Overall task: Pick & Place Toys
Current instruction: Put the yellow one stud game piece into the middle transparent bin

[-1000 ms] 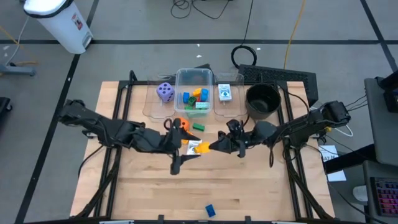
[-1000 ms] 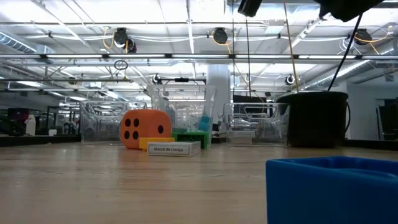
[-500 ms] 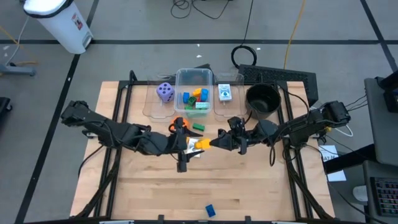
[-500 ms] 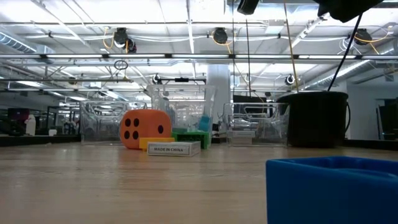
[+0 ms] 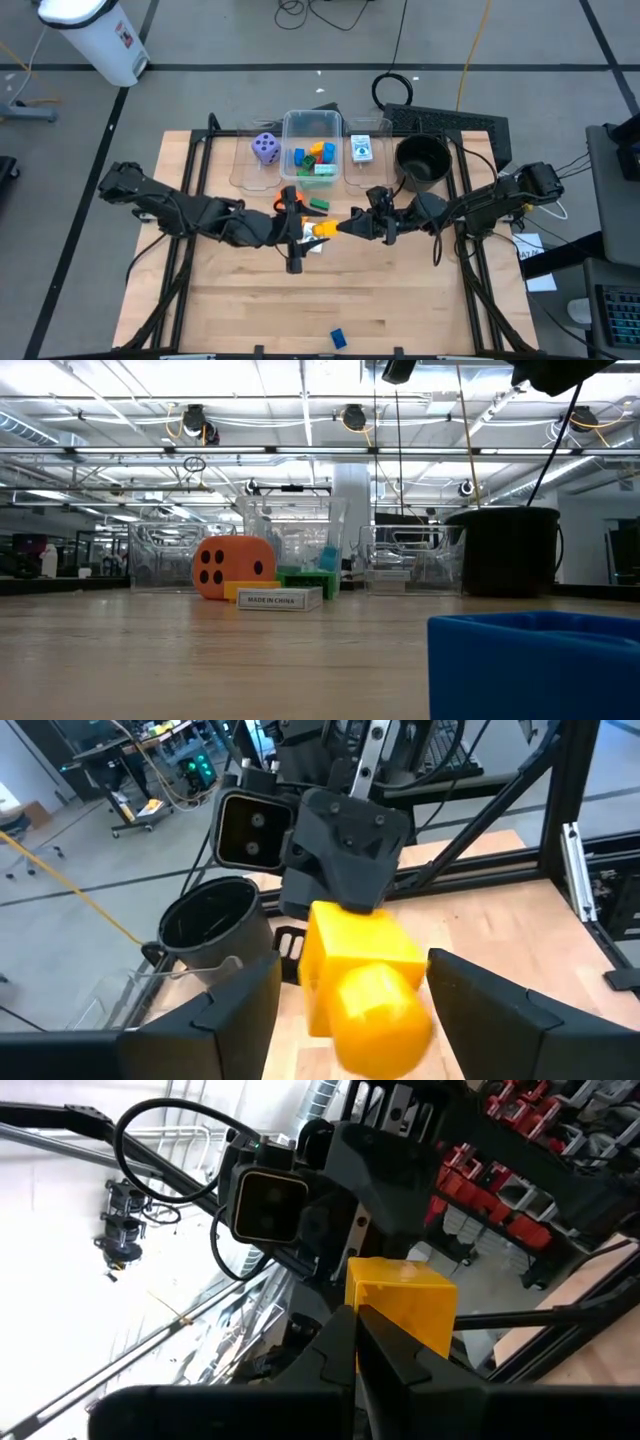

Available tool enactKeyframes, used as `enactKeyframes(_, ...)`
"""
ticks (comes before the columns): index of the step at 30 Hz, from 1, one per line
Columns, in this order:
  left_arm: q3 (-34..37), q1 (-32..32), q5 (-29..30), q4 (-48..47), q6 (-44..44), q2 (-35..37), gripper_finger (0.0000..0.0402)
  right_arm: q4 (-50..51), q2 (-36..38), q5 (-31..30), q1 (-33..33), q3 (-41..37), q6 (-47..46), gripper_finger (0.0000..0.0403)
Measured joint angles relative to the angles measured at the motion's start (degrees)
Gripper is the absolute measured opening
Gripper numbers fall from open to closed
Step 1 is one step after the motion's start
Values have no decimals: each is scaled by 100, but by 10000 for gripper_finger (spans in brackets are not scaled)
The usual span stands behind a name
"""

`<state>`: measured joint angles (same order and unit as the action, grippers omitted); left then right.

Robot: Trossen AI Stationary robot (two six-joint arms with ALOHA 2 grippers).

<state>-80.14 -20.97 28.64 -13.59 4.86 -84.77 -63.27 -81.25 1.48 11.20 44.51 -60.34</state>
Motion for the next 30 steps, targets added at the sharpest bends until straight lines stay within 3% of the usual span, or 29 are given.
enactKeyframes(12,0,65,-234,12,-2,-123,131,-71,2,14,0,-2,-54,0)
enactKeyframes(19,0,65,-250,50,-44,-129,143,-50,2,19,0,-2,247,14)
enactKeyframes(30,4,142,-49,19,-35,27,134,-282,0,44,-312,0,259,103)
